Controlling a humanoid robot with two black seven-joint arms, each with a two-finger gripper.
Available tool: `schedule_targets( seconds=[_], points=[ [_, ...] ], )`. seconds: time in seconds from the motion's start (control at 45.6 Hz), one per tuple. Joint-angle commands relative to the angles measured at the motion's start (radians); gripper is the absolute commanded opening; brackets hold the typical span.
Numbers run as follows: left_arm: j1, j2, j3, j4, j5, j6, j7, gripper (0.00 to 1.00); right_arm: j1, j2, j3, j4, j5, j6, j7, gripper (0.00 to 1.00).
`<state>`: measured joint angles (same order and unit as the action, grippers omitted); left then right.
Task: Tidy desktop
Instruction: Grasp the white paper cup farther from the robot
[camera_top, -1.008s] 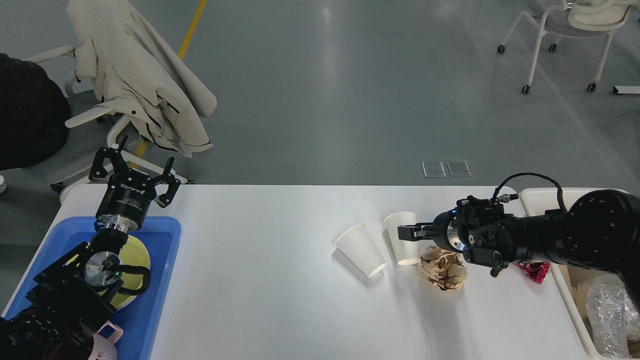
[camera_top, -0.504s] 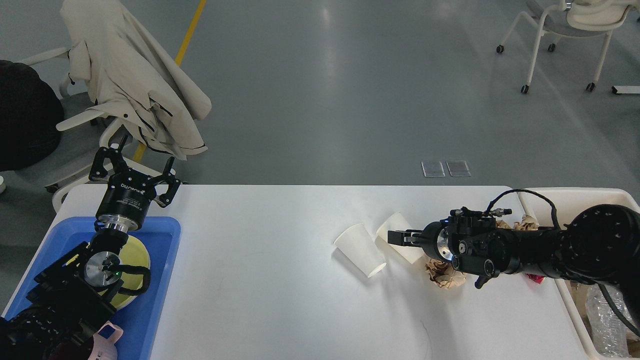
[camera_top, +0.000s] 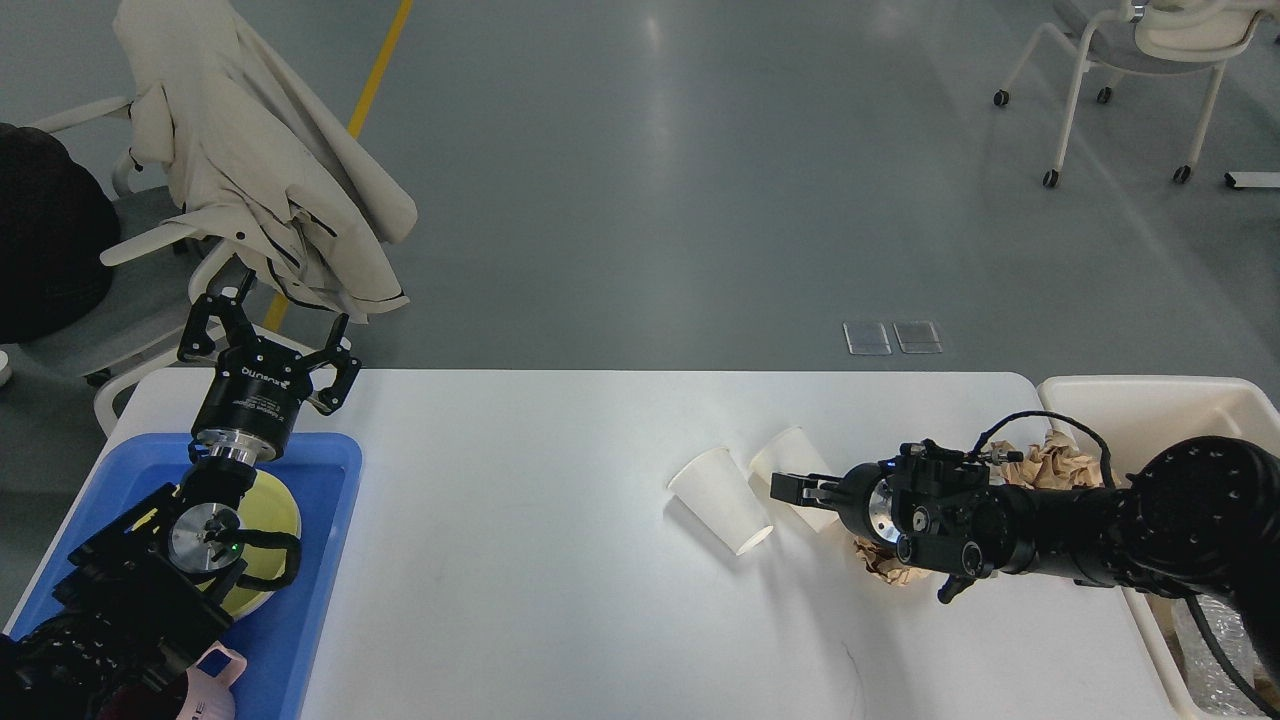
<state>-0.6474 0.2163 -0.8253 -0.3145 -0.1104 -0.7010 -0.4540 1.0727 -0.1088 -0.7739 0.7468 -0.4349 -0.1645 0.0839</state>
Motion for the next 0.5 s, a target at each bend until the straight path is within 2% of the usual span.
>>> schedule_targets(
  seconds=[0.0,0.088,0.131,0.153,0.285,0.482],
  points=[
    [0.0,0.0,0.0,0.0,0.0,0.0,0.0,1.0,-0.008,0.001,-0.001,0.002,0.004,-0.001,-0.007,0.44],
    [0.0,0.0,0.0,0.0,0.0,0.0,0.0,1.0,-0.004,-0.002,-0.001,0.008,0.005,0.006,-0.007,0.25],
    [0.0,0.0,0.0,0.0,0.0,0.0,0.0,1.0,-0.002,-0.003,-0.001,0.009,0.005,0.01,-0.006,0.02],
    [0.0,0.0,0.0,0.0,0.0,0.0,0.0,1.0,0.0,-0.005,-0.001,0.009,0.005,0.01,-0.006,0.0],
    [0.0,0.0,0.0,0.0,0.0,0.0,0.0,1.0,0.012,-0.014,-0.001,0.017,0.005,0.013,-0.006,0.0],
    [0.0,0.0,0.0,0.0,0.0,0.0,0.0,1.0,0.134,-0.158,-0.034,0.136,0.005,0.077,-0.003,0.0]
  ],
)
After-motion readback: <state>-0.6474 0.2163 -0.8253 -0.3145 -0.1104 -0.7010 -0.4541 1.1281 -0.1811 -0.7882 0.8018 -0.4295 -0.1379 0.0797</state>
